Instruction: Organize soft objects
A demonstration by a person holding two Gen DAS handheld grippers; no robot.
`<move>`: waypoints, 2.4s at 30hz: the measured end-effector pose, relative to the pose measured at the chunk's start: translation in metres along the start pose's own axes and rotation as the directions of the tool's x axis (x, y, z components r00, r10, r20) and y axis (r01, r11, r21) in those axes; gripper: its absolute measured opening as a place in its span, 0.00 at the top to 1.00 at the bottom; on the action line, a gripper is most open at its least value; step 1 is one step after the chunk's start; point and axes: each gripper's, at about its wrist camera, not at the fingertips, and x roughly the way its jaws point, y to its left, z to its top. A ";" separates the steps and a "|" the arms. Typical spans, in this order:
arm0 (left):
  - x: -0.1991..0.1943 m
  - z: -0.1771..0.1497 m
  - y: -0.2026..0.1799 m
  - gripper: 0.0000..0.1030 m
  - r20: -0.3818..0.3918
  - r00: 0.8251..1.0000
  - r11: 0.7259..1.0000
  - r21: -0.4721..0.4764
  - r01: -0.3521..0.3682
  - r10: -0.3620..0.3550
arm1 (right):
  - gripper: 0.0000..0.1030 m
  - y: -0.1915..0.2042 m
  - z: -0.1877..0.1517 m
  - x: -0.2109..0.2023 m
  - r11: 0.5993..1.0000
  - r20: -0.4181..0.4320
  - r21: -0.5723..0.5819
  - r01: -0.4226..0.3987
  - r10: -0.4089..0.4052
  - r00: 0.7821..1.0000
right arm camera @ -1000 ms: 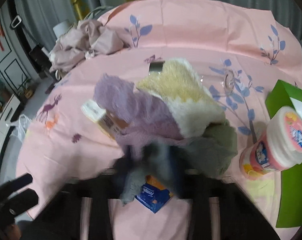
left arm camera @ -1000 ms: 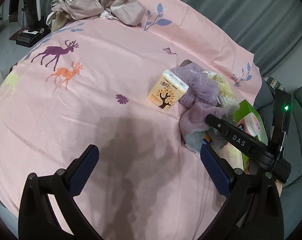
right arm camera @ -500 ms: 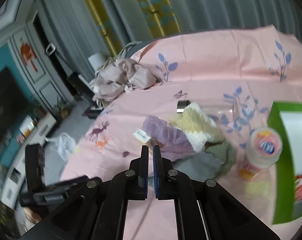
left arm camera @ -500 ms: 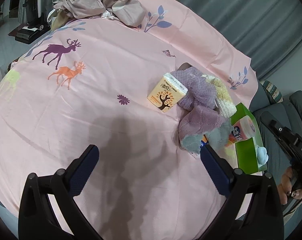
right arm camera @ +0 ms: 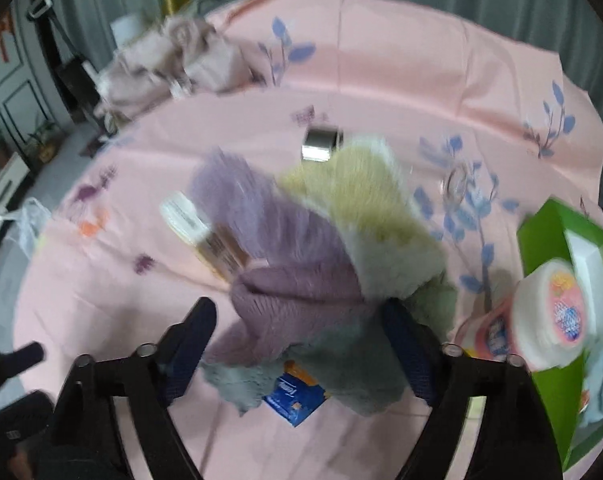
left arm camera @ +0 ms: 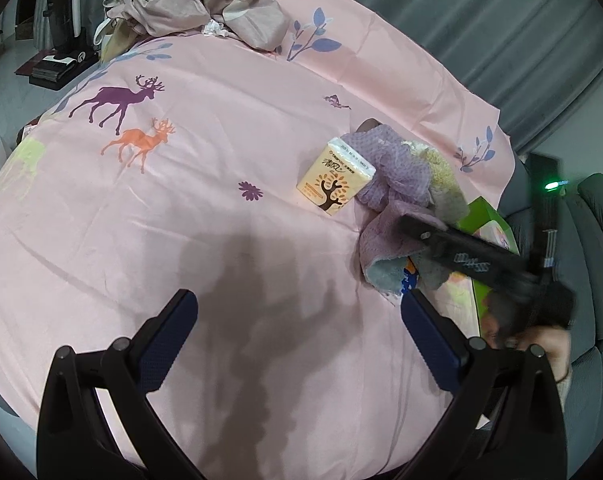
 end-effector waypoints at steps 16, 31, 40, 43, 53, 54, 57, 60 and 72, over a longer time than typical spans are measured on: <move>0.003 0.000 0.004 0.02 -0.015 1.000 1.000 -0.018 0.025 -0.025 | 0.96 -0.027 -0.046 -0.134 0.951 0.222 0.028 -0.309 0.295 0.929; -0.016 0.002 0.008 0.02 -0.001 0.998 0.997 -0.036 0.070 -0.070 | 0.96 0.010 -0.067 -0.182 0.867 0.240 -0.081 -0.492 0.496 0.834; 0.001 -0.002 -0.001 0.02 -0.062 0.995 0.997 0.016 0.077 -0.076 | 0.96 -0.012 -0.077 -0.093 0.912 0.035 0.123 -0.392 0.391 0.920; 0.023 -0.011 -0.013 0.02 -0.127 0.989 0.995 0.063 0.084 -0.075 | 0.96 -0.032 -0.077 -0.058 0.942 -0.045 0.206 -0.265 0.280 0.959; 0.080 -0.041 -0.052 0.09 -0.265 0.964 0.986 0.152 0.072 -0.029 | 0.26 -0.077 -0.087 -0.051 0.914 -0.041 0.342 -0.219 0.247 0.968; 0.081 -0.042 -0.054 0.09 -0.250 0.968 0.984 0.165 0.060 -0.018 | 0.26 -0.076 -0.088 -0.053 0.917 -0.031 0.330 -0.224 0.247 0.968; 0.083 -0.043 -0.061 0.16 -0.252 0.968 0.981 0.184 0.062 -0.013 | 0.26 -0.073 -0.090 -0.043 0.908 -0.056 0.343 -0.240 0.275 0.960; 0.086 -0.043 -0.067 0.27 -0.268 0.963 0.979 0.184 0.082 -0.030 | 0.26 -0.064 -0.094 -0.020 0.894 -0.100 0.361 -0.264 0.319 0.942; 0.097 -0.057 -0.095 0.80 -0.319 0.945 0.950 0.270 0.158 -0.067 | 0.71 -0.048 -0.108 0.010 0.787 -0.083 0.420 -0.452 0.529 0.844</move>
